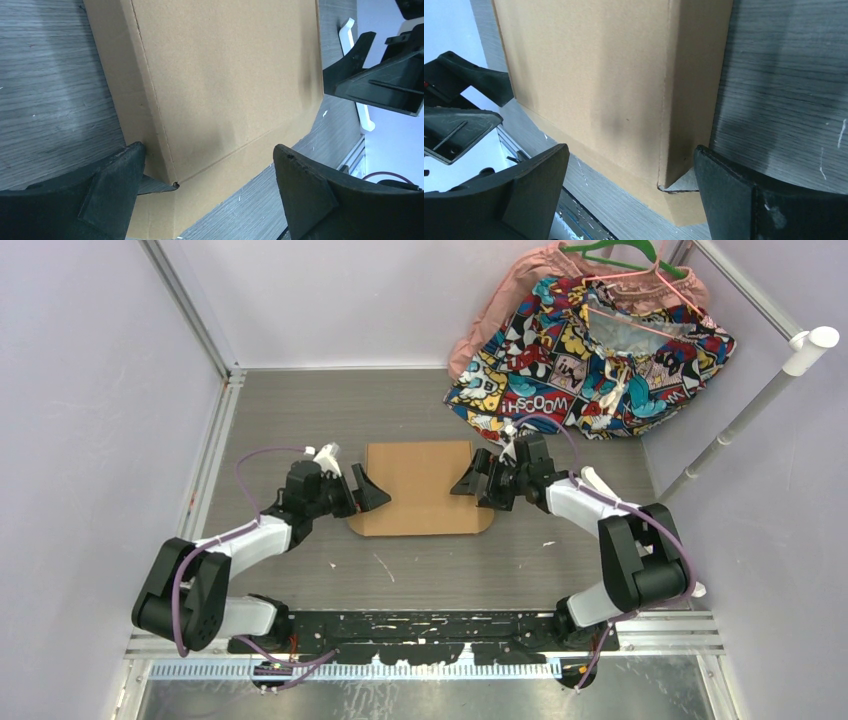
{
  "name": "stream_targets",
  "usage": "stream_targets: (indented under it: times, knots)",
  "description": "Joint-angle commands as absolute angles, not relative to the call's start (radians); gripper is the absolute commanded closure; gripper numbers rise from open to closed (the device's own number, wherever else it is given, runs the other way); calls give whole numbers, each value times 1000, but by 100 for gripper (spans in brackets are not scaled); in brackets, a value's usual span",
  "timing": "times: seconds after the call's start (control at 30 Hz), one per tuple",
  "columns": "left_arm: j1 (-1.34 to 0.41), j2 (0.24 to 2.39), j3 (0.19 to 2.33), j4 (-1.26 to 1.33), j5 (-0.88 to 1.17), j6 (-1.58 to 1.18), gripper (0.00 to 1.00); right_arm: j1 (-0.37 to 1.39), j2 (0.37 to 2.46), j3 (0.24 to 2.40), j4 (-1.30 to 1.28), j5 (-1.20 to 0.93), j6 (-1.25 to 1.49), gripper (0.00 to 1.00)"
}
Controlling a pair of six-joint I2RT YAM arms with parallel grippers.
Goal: Fold the paper box
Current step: Close the paper box at the center of the board.
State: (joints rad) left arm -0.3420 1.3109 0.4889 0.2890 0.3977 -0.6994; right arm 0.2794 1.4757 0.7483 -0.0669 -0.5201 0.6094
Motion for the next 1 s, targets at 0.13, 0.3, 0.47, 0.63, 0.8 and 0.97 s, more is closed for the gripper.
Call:
stream_targets:
  times: [0.13, 0.3, 0.47, 0.63, 0.8, 0.97]
  knots:
    - [-337, 1311, 484, 367, 444, -702, 0, 277, 1481, 751, 20, -570, 646, 0]
    - [-338, 1300, 486, 362, 456, -708, 0, 277, 1474, 761, 12, -589, 644, 0]
    - [-337, 1293, 479, 353, 465, -700, 0, 276, 1478, 759, 9, -593, 643, 0]
    - [-337, 1265, 490, 326, 478, -701, 0, 277, 1461, 769, 6, -597, 644, 0]
    - [-337, 1216, 517, 260, 481, -694, 0, 277, 1429, 789, -48, -608, 644, 0]
    - [-337, 1160, 541, 195, 484, -687, 0, 277, 1392, 811, -88, -619, 646, 0]
